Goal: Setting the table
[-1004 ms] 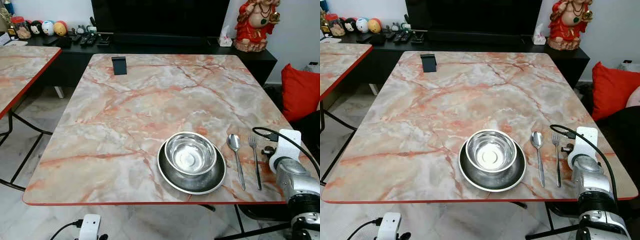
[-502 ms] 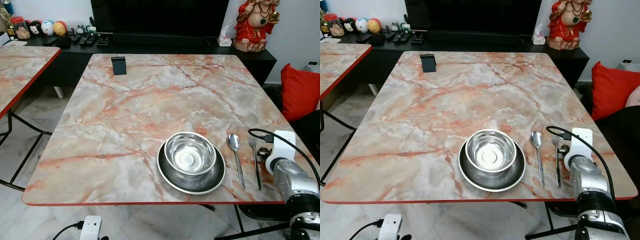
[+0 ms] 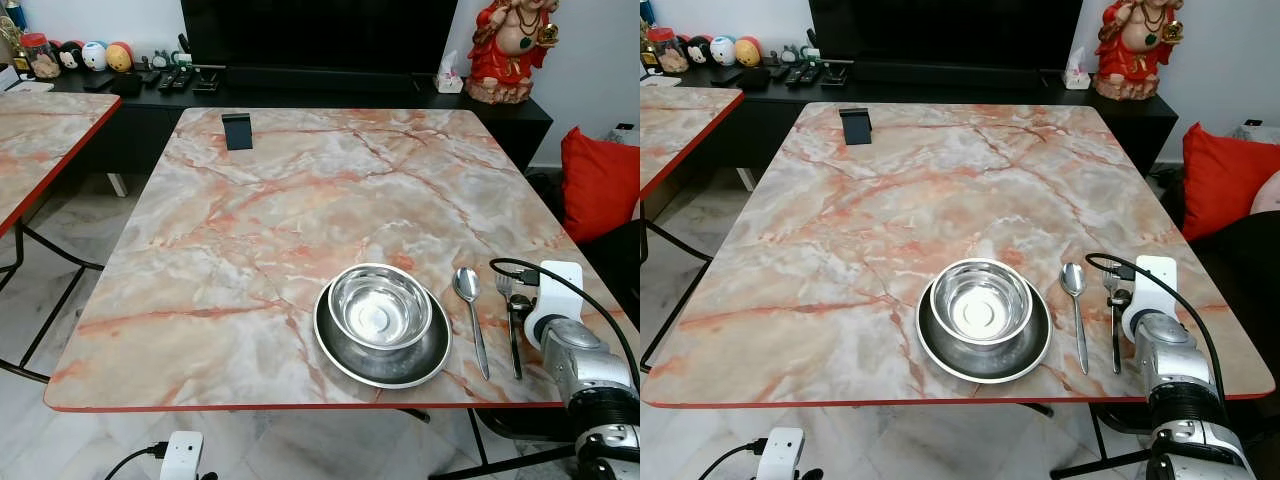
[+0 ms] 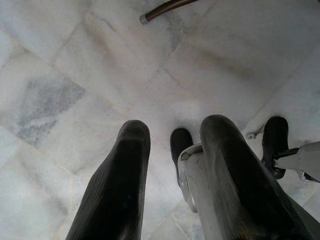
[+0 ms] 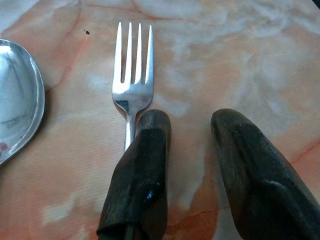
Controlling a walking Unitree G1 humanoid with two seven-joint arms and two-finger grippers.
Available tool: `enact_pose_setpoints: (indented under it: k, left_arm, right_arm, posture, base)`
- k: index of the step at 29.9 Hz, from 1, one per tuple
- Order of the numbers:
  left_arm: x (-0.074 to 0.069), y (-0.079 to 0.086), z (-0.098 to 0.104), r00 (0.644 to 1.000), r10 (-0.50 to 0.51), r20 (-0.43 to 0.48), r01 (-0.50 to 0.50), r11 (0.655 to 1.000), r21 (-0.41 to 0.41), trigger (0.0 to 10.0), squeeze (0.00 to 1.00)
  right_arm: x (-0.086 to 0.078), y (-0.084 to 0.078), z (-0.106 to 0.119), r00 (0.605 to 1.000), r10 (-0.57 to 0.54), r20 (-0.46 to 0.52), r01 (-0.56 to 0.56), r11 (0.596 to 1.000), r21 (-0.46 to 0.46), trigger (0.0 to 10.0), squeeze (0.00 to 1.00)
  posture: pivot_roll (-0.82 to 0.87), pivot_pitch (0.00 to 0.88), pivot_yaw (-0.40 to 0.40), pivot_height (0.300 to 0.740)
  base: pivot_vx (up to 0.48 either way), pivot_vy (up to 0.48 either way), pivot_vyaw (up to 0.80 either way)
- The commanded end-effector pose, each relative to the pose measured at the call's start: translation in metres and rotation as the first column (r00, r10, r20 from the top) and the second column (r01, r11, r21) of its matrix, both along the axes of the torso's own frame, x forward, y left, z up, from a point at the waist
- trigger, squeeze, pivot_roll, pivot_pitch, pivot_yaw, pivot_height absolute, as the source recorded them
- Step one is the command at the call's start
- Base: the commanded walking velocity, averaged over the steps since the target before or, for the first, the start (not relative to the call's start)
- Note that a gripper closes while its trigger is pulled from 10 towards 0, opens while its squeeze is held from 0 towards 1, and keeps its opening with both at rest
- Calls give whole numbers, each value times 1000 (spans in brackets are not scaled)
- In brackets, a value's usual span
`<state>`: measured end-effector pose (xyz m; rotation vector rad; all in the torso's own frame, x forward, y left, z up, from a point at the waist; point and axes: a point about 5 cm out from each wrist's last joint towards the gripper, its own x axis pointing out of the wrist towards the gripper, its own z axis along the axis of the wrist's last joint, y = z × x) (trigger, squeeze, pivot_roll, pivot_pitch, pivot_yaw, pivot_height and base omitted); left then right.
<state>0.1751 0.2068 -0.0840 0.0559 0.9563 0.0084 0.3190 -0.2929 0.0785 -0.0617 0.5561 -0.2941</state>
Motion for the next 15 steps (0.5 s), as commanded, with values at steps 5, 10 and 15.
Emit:
enact_pose_setpoints:
  k: [5,10,15]
  left_arm:
    - [-4,1,-2,1000,-9,-28,10,1000,12,10000,0]
    - [-4,1,-2,1000,-10,-29,10,1000,13,10000,0]
    - [-4,1,-2,1000,-11,-29,11,1000,12,10000,0]
  right_arm:
    - [7,7,6,999,33,35,-34,999,9,10000,0]
    - [7,8,6,999,39,35,-40,999,12,10000,0]
    - [7,8,5,999,40,31,-41,999,12,10000,0]
  posture:
    - [31,0,-28,740]
    - [32,0,-27,740]
    - [32,0,-27,740]
  base:
    - [0,0,0]
    - [0,0,0]
    - [0,0,0]
